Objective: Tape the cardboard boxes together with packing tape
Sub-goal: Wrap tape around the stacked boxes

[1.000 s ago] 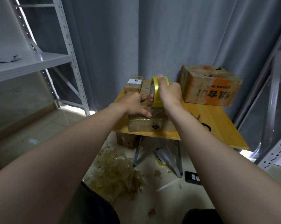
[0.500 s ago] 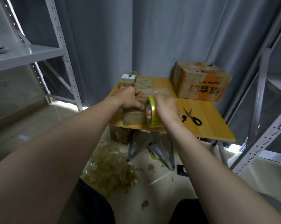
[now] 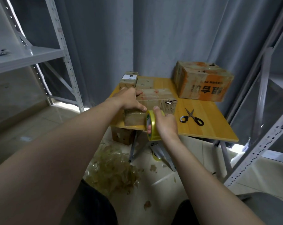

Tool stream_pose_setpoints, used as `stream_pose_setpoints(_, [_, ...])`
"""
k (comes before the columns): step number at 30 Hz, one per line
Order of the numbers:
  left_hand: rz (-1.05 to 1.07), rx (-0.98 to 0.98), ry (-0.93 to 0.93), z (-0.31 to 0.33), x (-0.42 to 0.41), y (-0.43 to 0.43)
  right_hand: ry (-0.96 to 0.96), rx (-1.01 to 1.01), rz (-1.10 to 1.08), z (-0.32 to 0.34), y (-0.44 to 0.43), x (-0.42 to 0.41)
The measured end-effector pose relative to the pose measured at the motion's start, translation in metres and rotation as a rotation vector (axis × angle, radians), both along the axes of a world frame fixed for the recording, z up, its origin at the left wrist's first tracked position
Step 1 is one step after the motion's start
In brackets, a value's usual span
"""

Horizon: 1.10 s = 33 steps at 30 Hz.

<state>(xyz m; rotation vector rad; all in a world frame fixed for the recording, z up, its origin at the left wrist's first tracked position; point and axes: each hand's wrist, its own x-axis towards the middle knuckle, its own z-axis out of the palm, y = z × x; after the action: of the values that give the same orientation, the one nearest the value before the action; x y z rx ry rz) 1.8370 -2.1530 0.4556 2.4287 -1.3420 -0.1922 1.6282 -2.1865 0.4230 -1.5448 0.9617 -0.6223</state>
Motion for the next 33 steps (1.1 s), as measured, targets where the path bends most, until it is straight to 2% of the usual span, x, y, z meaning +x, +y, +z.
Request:
stream_pose_setpoints(8, [-0.082, 0.01, 0.002, 0.004, 0.009, 0.006, -0.053, 0.037, 0.014, -0.019, 0.0, 0.003])
stream_pose_setpoints(13, [-0.096, 0.044, 0.031, 0.015, 0.01, 0.003, -0.044, 0.087, 0.049, 0.0, -0.003, 0.001])
stream_pose_setpoints(22, [-0.07, 0.166, 0.349, 0.051, 0.014, 0.003, -0.177, 0.053, 0.164, 0.052, -0.001, -0.01])
stream_pose_setpoints(28, [0.062, -0.028, 0.421, 0.038, 0.018, 0.008, -0.356, 0.034, 0.155, 0.06, -0.005, 0.012])
stream_pose_setpoints(31, [0.143, -0.186, 0.411, 0.026, 0.02, 0.005, -0.292, -0.186, 0.069, 0.055, -0.017, 0.028])
stream_pose_setpoints(33, [0.137, -0.255, 0.333, 0.022, 0.019, -0.001, -0.259, -0.304, 0.039, 0.053, -0.026, 0.04])
